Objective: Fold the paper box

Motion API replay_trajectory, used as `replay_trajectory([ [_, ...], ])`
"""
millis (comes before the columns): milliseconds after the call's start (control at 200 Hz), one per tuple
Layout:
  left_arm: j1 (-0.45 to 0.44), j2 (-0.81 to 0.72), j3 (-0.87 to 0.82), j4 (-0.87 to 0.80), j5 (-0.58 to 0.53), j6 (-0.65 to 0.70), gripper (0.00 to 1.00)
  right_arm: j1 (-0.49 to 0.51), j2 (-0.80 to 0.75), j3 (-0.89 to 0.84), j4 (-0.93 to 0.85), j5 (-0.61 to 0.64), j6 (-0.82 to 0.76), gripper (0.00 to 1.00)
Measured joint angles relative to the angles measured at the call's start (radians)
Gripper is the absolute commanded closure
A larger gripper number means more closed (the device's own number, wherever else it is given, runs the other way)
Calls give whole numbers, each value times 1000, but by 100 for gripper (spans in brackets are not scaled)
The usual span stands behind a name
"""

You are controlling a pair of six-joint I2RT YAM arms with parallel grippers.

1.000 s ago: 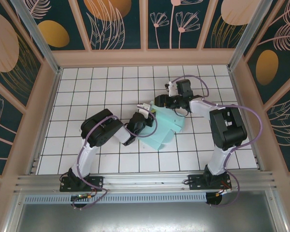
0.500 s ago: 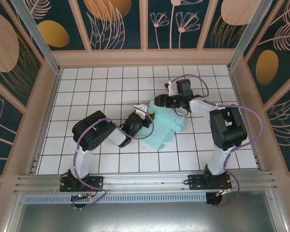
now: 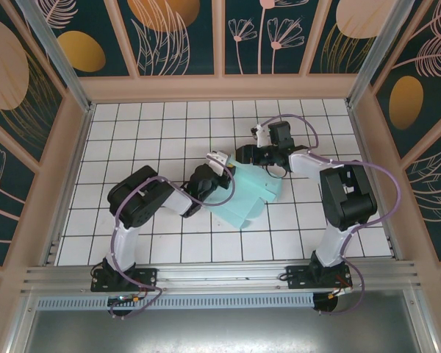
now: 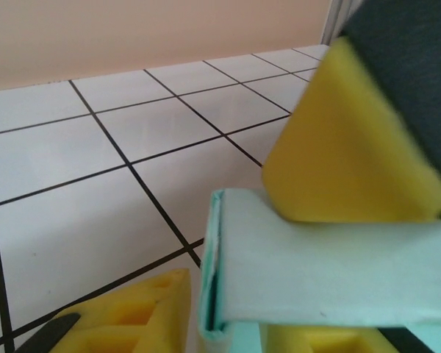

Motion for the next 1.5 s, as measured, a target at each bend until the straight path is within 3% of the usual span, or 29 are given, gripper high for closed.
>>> replay_trajectory([
  [455, 31, 35, 2, -4, 75, -42, 79, 0, -10, -13, 0, 0, 0, 41],
  [565, 34, 50, 2, 2, 90, -51, 100, 0, -10, -13, 1, 0, 1, 41],
  [776, 32, 51, 2, 4, 99, -42, 100, 0, -11, -13, 7, 0, 3, 41],
  [826, 32, 51, 2, 4, 100, -40, 84, 0, -11, -13, 7, 0, 3, 41],
  [881, 32, 51, 3, 3, 102, -49, 79, 0, -11, -13, 7, -2, 3, 41],
  [1231, 34, 84, 20, -2, 113, -93, 79, 0, -16, -21, 7, -8, 4, 41],
  [1496, 34, 106, 62, -33, 110, -126, 84, -1, -17, -23, 10, -5, 8, 41],
])
